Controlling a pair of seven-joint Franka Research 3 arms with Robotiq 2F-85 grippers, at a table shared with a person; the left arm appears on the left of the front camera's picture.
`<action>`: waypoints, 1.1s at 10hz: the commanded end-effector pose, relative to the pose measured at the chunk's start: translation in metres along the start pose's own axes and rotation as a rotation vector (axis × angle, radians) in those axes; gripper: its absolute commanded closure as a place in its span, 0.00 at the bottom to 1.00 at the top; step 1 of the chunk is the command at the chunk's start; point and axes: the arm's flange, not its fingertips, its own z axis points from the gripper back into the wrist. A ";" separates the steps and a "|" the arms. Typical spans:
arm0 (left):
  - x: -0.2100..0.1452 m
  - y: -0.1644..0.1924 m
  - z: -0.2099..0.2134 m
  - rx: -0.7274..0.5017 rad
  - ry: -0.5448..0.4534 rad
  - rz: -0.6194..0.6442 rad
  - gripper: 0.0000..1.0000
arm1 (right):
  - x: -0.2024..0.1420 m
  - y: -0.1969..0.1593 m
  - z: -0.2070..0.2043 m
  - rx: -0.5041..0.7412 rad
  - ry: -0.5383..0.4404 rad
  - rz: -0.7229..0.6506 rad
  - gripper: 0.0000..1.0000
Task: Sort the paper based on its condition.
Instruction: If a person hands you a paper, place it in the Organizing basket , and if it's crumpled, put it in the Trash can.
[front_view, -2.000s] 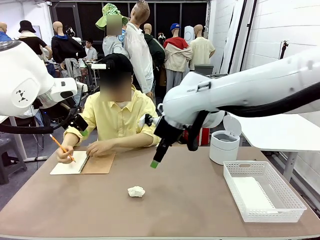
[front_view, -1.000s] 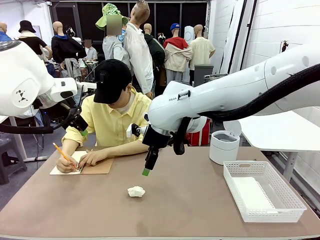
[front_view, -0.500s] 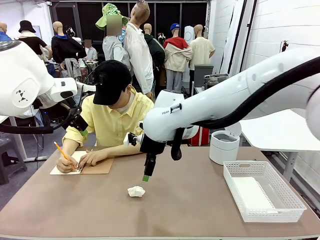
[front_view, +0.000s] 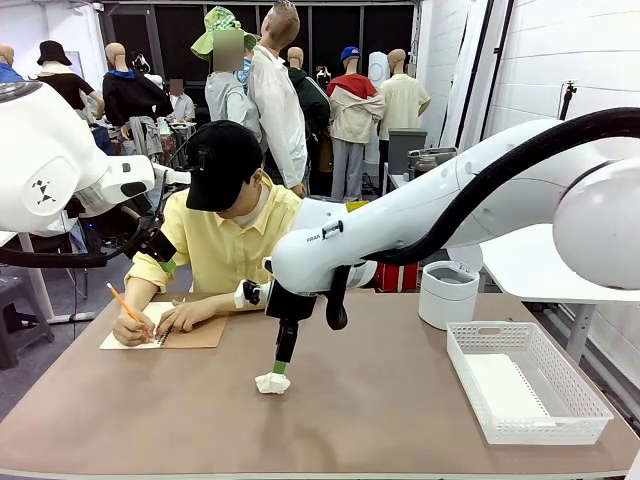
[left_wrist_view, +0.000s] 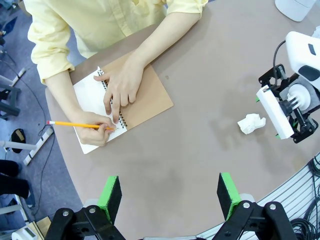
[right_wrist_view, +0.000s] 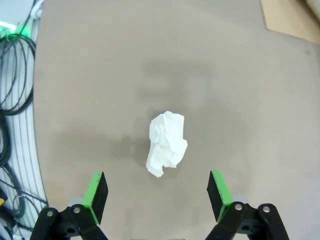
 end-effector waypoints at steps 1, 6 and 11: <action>0.000 0.002 0.000 0.004 0.000 -0.002 0.00 | 0.008 -0.006 -0.010 0.018 0.046 -0.005 0.00; 0.000 0.002 0.000 0.004 0.000 -0.002 0.00 | 0.012 -0.008 -0.033 0.050 0.096 0.013 0.00; 0.000 0.002 0.000 0.004 0.000 -0.002 0.00 | 0.015 -0.017 -0.043 0.049 0.125 0.027 0.00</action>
